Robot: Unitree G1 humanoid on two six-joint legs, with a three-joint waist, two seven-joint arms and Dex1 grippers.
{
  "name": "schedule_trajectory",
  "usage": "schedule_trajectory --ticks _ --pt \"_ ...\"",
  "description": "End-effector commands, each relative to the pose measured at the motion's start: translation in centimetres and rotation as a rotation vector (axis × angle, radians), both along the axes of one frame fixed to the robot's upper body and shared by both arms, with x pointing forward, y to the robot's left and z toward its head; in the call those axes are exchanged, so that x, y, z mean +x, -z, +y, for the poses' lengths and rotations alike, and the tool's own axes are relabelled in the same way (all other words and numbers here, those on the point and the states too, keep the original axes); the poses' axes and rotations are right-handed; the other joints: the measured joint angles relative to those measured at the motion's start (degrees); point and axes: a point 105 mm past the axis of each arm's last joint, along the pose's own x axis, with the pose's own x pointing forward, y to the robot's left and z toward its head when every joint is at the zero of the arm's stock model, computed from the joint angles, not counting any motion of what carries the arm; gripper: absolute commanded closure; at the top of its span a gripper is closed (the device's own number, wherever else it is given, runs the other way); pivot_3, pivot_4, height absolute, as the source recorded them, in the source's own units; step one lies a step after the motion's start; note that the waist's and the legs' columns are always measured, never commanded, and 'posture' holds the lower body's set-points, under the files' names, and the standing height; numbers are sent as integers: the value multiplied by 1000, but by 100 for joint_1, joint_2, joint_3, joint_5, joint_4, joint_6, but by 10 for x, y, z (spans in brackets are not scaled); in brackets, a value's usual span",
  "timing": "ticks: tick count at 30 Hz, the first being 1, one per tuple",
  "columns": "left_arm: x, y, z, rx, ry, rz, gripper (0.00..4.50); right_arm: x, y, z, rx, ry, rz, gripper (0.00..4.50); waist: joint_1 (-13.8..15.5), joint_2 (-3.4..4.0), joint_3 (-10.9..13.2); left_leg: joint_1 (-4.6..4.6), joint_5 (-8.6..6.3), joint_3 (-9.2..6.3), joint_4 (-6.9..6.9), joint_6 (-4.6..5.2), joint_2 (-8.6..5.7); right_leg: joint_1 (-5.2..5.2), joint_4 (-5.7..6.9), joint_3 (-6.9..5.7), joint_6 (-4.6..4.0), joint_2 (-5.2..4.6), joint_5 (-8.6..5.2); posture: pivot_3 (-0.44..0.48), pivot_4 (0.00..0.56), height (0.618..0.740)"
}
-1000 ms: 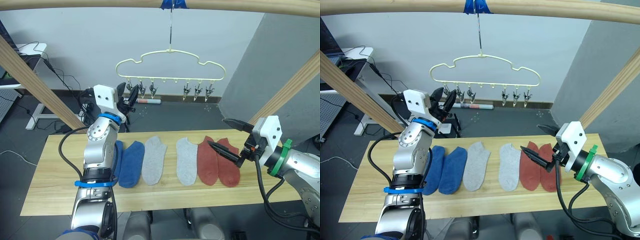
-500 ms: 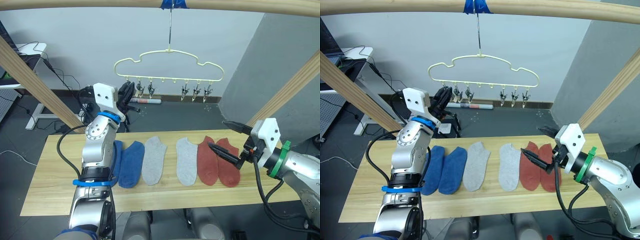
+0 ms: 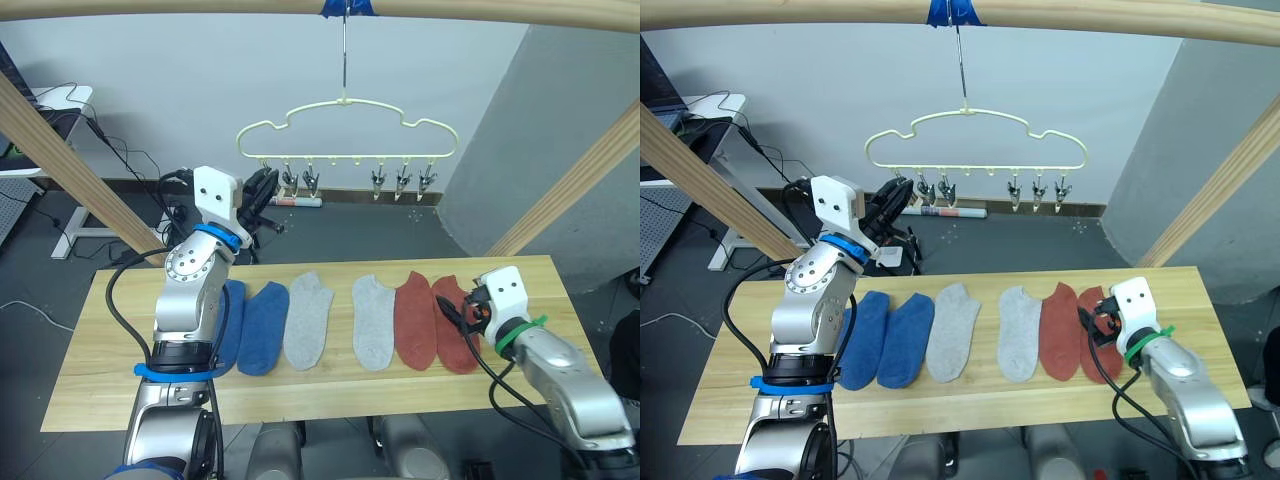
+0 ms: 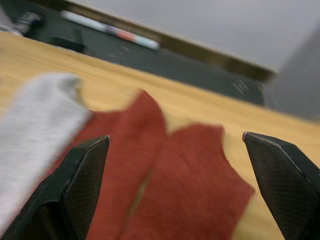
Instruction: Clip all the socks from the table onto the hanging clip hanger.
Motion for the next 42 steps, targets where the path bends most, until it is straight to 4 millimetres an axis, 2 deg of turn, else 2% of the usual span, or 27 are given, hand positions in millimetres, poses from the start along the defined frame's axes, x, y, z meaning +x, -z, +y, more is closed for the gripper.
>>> schedule_trajectory --ticks 1,7,10,14,21,25,26,29,31,34,38,42 --pt "-8 -18 -7 10 34 -65 4372 13 11 -10 14 120 -16 0 -1 7 5 0 0 1 0 0 0 0 1 1 -1 0 1 -208 310 740" --pt "-10 -18 -9 16 52 -53 4372 26 39 -18 37 212 58 0 1 21 18 -16 0 1 0 0 1 -16 2 0 -13 -2 8 -204 311 740" --pt "-12 -18 -9 19 60 -45 4372 28 46 -22 69 248 76 0 3 21 18 -38 0 -1 1 0 1 -38 7 -1 -25 -4 16 -182 310 740" --pt "-13 -17 -8 20 71 -29 4372 25 56 -24 99 275 106 871 5 21 18 -39 0 -5 -1 0 2 -38 7 -4 -25 -4 16 -182 310 740" --pt "-16 -17 -5 9 97 3 4373 22 59 -21 72 241 100 3299 4 21 17 -37 0 -3 2 0 2 -37 9 -3 -22 -3 18 -169 308 740" --pt "-20 -20 -5 -34 139 46 4373 24 37 -6 -29 75 -2 4500 4 22 18 -38 0 -3 1 0 1 -39 9 -3 -22 -3 18 -170 307 740" --pt "-20 -21 -5 -42 145 54 4373 25 33 -2 -48 42 -21 4500 2 22 18 -38 0 -2 0 0 1 -39 8 -2 -21 -3 17 -169 307 740" --pt "-25 -26 -7 -90 202 103 4373 25 -10 40 -225 -259 -227 4500 -3 42 33 -47 0 6 1 0 0 -56 13 5 -20 -4 18 -169 310 740" --pt "-28 -29 -8 -120 238 137 4373 20 -31 70 -317 -431 -351 4500 -19 44 39 -55 1 12 2 -2 -3 -72 17 12 5 -2 7 -169 311 740" --pt "-33 -32 -9 -148 280 177 4373 14 -52 109 -396 -611 -494 4500 -16 34 47 -55 4 7 1 -6 4 -75 21 5 6 12 6 -169 309 740" --pt "-36 -35 -10 -189 311 219 4373 15 -70 150 -410 -744 -601 4500 -4 27 56 -59 6 0 0 -10 6 -78 25 2 -19 9 21 -172 310 740" --pt "-41 -38 -15 -203 350 243 4373 25 -83 178 -380 -795 -630 4500 13 -1 75 -64 7 -6 5 -12 11 -79 25 2 -20 -13 22 -164 310 740"
